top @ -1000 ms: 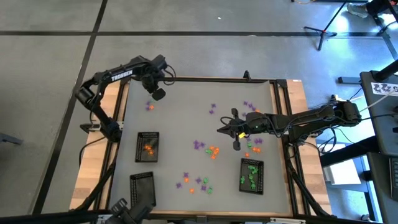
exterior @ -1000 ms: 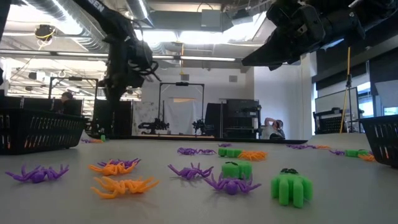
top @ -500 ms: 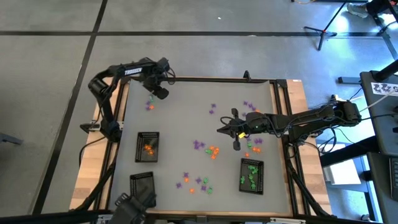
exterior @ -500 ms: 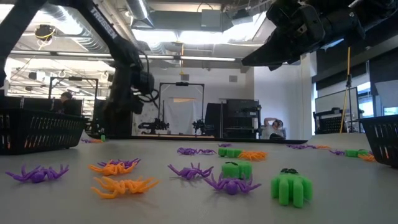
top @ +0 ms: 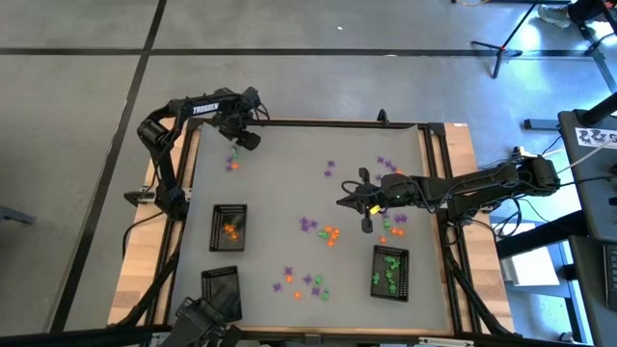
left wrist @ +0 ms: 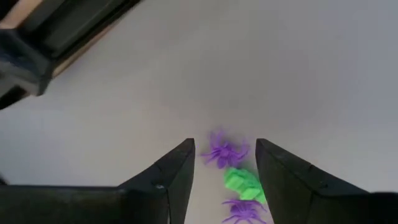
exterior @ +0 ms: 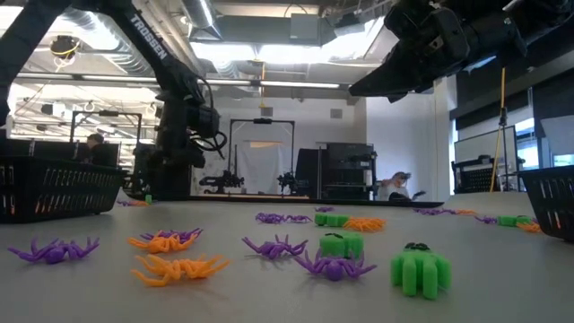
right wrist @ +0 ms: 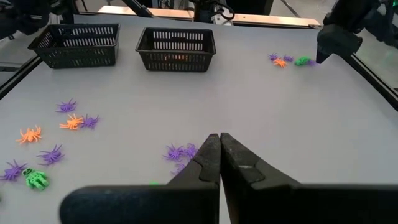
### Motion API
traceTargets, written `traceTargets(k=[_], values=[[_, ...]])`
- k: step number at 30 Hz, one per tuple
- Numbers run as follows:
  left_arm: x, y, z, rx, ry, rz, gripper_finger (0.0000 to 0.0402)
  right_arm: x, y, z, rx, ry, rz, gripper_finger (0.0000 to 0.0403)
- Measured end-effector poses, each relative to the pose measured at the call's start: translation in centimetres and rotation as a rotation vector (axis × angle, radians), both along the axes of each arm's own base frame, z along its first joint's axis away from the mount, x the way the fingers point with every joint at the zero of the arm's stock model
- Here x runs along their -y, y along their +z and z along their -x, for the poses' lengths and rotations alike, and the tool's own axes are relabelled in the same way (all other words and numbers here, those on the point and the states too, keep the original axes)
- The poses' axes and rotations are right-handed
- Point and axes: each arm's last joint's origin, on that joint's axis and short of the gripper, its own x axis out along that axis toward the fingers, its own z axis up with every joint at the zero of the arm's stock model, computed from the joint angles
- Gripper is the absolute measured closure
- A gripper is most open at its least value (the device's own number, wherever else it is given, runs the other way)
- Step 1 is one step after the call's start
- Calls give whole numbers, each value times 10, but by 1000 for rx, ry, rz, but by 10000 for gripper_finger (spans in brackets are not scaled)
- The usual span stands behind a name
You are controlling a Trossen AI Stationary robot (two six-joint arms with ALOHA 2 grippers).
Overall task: Sort Halloween decoration
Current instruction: Put the purple spider toy into the bottom left black basket
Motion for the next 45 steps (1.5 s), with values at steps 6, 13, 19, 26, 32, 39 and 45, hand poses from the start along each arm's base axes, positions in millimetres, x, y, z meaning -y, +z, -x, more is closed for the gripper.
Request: traceTargets(k=[6,13,19,26,32,39,45], values=[[0,-14,0,-26,4,68,239,0,0,0,0,0,0,398],[0,-23,-1,-46,2,106,250,0,0,0,0,0,0,398],[1,-24,-1,-31,3,127,317,0,0,0,0,0,0,398],[2,-21,-4,-26,-33,129,395,0,0,0,0,1,0,398],[1,-3,-23,-38,-87,95,401,0,0,0,0,1,0,398],[17,33,-53,-91,-187,119,401,0,0,0,0,1,0,398],[66,71,-79,-121,-311,157,401,0,0,0,-1,0,0,398]])
